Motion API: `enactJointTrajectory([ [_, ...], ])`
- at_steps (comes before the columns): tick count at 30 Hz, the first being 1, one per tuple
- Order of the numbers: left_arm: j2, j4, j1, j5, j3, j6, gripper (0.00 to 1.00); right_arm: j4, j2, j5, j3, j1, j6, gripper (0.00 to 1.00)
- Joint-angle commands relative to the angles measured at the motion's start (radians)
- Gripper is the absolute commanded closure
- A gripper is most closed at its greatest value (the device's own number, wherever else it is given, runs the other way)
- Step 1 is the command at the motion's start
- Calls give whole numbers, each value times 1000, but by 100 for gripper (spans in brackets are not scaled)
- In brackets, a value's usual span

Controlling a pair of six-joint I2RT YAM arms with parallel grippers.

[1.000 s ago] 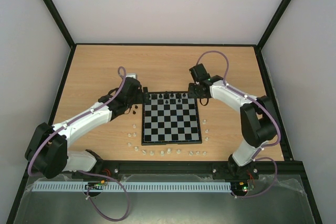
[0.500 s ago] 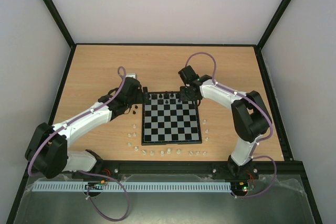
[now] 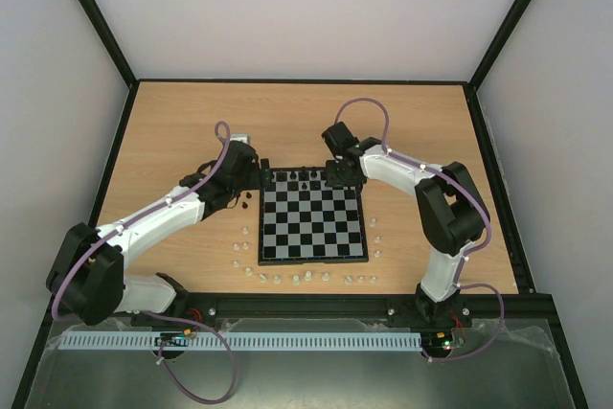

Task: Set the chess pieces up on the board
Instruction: Place the chess piece on the chessboard.

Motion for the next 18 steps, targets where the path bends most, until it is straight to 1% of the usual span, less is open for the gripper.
enactJointTrajectory([
  [1,10,5,7,-14,-10,5,1,-43,13,1,23,9,7,97],
  [14,12,6,6,-15,-9,5,1,-26,33,-14,24,14,6,94],
  [18,14,6,7,-15,-10,5,1,-26,36,-7,24,14,6,91],
])
